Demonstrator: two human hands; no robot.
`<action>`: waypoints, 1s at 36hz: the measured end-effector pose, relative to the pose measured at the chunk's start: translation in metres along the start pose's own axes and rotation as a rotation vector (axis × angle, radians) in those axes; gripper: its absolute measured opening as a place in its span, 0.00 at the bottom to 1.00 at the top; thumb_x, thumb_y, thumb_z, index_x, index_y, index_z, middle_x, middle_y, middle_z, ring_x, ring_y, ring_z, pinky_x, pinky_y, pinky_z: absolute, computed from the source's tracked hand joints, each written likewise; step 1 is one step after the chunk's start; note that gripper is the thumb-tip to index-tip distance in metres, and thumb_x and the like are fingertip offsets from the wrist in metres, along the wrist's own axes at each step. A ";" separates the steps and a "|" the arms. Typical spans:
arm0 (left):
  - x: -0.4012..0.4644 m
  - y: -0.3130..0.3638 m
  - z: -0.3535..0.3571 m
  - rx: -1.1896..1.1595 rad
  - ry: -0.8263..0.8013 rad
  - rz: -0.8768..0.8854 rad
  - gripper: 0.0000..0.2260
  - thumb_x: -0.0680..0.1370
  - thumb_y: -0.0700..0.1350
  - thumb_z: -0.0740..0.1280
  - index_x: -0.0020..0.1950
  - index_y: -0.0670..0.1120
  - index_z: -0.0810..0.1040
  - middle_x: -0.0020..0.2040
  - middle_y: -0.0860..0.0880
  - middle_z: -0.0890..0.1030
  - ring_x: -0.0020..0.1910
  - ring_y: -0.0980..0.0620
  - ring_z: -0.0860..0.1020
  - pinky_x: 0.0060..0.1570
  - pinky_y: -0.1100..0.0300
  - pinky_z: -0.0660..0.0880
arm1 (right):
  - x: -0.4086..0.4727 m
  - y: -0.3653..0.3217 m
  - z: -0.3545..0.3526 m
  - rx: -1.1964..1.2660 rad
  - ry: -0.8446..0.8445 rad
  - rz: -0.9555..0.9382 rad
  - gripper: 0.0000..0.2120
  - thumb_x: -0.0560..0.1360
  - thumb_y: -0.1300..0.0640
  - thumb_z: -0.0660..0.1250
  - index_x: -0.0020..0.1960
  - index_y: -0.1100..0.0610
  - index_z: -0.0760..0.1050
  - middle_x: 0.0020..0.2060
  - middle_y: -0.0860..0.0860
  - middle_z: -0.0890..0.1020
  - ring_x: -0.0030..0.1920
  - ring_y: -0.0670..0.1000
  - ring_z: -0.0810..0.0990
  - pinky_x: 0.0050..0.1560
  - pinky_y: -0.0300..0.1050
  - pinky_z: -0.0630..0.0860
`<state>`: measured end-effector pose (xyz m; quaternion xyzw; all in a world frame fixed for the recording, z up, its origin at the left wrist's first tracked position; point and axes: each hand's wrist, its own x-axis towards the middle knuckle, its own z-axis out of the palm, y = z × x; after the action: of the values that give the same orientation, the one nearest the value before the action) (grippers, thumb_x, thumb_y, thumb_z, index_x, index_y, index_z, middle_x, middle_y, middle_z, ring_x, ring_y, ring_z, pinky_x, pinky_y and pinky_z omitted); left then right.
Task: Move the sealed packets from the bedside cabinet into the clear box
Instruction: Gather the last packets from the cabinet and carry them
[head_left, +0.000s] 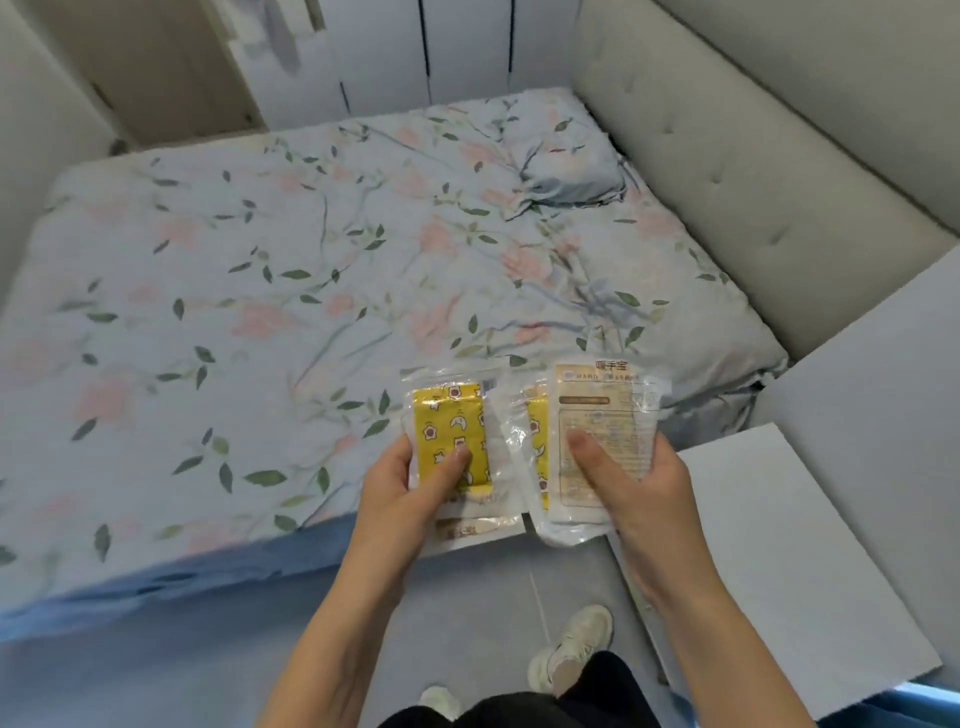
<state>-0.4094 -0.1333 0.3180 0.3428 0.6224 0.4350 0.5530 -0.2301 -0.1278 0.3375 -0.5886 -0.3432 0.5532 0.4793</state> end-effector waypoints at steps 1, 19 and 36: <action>-0.008 -0.001 -0.023 -0.013 0.030 -0.004 0.08 0.75 0.45 0.68 0.53 0.49 0.80 0.45 0.53 0.86 0.45 0.54 0.84 0.45 0.59 0.79 | -0.009 0.001 0.020 -0.005 -0.037 -0.007 0.21 0.62 0.50 0.73 0.54 0.53 0.79 0.46 0.47 0.86 0.47 0.48 0.85 0.47 0.42 0.81; -0.142 -0.039 -0.338 -0.310 0.742 0.022 0.08 0.76 0.45 0.68 0.54 0.53 0.78 0.45 0.54 0.86 0.43 0.54 0.84 0.39 0.61 0.80 | -0.134 0.048 0.338 -0.209 -0.736 0.090 0.19 0.63 0.51 0.73 0.53 0.53 0.78 0.46 0.50 0.86 0.47 0.52 0.85 0.48 0.48 0.80; -0.112 -0.018 -0.590 -0.429 1.172 0.032 0.08 0.76 0.44 0.68 0.52 0.55 0.77 0.42 0.60 0.85 0.41 0.59 0.84 0.35 0.67 0.78 | -0.150 0.078 0.662 -0.306 -1.179 0.184 0.06 0.73 0.58 0.68 0.50 0.52 0.78 0.42 0.48 0.86 0.40 0.49 0.85 0.35 0.37 0.79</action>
<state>-0.9733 -0.3373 0.3509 -0.0620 0.7160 0.6743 0.1696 -0.9117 -0.1694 0.3590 -0.2728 -0.5738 0.7691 0.0692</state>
